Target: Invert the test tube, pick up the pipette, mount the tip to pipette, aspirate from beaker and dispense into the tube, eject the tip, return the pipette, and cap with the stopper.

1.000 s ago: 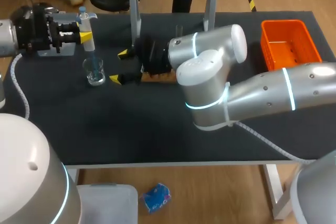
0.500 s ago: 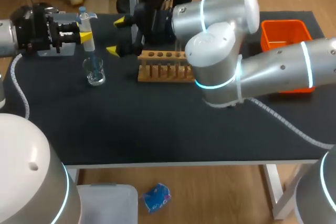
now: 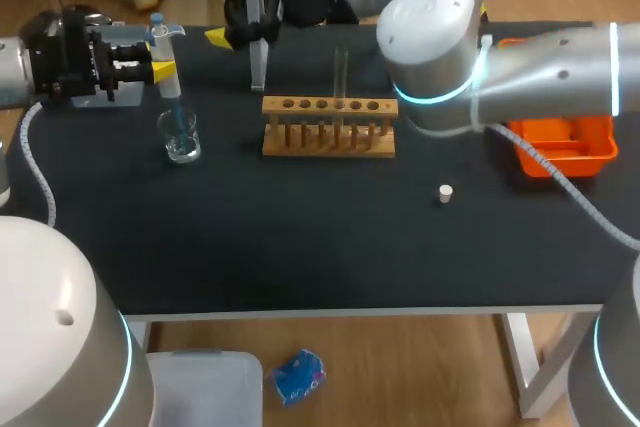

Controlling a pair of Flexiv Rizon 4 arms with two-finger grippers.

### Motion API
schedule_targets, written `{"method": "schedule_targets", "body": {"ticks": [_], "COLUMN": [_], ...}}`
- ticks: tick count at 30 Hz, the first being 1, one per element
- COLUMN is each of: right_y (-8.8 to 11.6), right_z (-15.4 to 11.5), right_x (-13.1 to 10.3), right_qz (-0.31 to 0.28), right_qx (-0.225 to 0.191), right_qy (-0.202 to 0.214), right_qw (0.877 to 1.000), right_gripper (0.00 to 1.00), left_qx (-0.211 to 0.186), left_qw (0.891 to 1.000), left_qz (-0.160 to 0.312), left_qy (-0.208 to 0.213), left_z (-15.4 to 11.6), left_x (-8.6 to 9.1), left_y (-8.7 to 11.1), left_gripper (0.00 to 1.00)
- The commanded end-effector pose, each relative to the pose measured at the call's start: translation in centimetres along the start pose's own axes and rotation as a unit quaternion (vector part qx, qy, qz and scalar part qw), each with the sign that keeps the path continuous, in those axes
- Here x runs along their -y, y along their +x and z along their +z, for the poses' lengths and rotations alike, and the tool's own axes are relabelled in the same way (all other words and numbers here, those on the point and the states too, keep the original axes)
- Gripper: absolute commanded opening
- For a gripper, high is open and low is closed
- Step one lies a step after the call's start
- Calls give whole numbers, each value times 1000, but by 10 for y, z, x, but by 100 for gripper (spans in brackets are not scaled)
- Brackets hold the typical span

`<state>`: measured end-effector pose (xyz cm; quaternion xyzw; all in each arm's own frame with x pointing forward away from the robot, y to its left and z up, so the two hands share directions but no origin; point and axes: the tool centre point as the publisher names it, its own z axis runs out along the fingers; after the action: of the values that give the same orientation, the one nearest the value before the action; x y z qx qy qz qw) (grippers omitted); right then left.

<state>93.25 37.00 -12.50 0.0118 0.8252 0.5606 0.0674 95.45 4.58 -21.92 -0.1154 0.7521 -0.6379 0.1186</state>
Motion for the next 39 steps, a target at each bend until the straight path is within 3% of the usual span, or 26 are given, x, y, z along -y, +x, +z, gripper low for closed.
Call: {"method": "schedule_targets", "body": {"ticks": [1,7,8,9,10,11,26,39], "right_y": [-10,-12,-12,-13,-13,-14,-21,-13], "right_z": [20,37,39,43,45,47,70,88], "right_x": [-10,-24,-26,-28,-29,-30,-34,-36], "right_qz": [25,25,18,19,18,15,11,8], "right_qx": [-84,-96,-95,-97,-97,-97,-90,-105], "right_qy": [46,56,61,61,64,68,92,93], "right_qw": [995,994,993,993,993,993,992,990], "right_gripper": [100,99,88,46,18,0,0,0], "left_qx": [0,0,0,0,0,0,0,0], "left_qw": [1000,1000,1000,1000,1000,1000,1000,1000], "left_qz": [1,1,1,1,1,1,1,1], "left_qy": [0,0,0,0,0,0,0,0], "left_z": [0,0,0,0,0,0,0,0], "left_x": [0,0,0,0,0,0,0,0], "left_y": [0,0,0,0,0,0,0,0], "left_gripper": [0,0,0,0,0,0,0,0]}}
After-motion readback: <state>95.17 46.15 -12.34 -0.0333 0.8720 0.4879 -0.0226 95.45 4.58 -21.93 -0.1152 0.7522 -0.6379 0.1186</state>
